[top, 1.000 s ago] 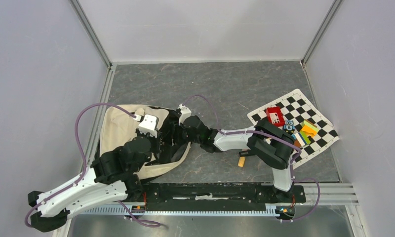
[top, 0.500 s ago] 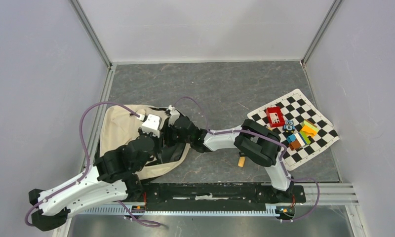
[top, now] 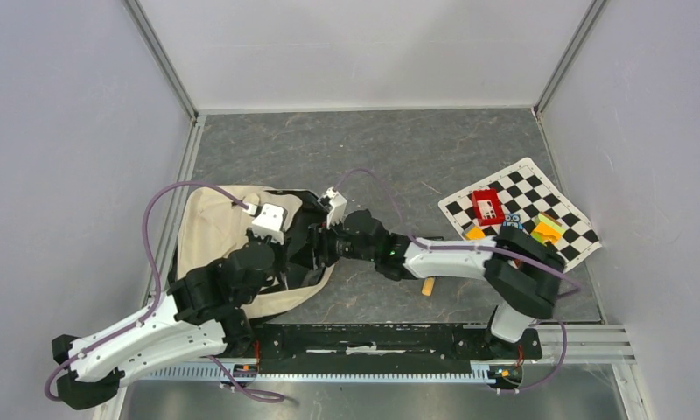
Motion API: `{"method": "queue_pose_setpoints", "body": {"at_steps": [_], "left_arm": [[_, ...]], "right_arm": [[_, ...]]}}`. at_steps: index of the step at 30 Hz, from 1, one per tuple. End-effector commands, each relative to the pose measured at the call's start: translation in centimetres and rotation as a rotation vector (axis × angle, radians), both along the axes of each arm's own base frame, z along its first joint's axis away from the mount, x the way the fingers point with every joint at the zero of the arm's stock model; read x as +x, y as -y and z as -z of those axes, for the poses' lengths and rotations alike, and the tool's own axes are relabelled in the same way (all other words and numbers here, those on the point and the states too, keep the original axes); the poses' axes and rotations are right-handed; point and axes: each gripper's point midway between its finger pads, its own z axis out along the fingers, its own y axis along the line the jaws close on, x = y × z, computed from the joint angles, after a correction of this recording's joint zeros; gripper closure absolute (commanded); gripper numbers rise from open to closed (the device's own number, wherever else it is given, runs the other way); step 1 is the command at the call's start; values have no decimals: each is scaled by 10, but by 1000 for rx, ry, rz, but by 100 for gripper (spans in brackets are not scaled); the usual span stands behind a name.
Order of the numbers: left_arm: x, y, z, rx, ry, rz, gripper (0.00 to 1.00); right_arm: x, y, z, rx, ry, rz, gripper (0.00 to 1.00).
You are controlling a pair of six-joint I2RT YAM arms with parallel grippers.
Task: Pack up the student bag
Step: Place the book in the student bag.
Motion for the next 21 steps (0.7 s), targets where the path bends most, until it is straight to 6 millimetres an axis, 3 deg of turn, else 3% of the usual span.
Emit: {"method": "queue_pose_setpoints", "body": {"at_steps": [1,5,9,10,12,14,15,18,21], "left_arm": [[2,15,-8,-130,-6,-9,97],[0,14,4,-140,-57,-49,95],[-3,23,18,-157,-117,-44,86],[-6,31,23,-161,-140,-12,77],[-16,55,35,-162,-196,112,37],[-24,74,43,-167,-252,195,12],[-26,80,45,-164,-273,217,5],[-23,83,34,-157,-273,208,0],[-8,68,8,-173,-229,120,0]], "right_arm": [[0,29,-37,-13,169,12,33],[-6,62,-42,-62,182,-2,32],[3,109,-40,-122,206,63,29],[9,123,-41,-142,219,94,27],[23,147,-42,-177,237,154,25],[36,166,-46,-201,261,203,23],[43,174,-49,-211,281,226,22],[58,184,-62,-241,336,262,20],[69,179,-75,-256,379,254,17]]}}
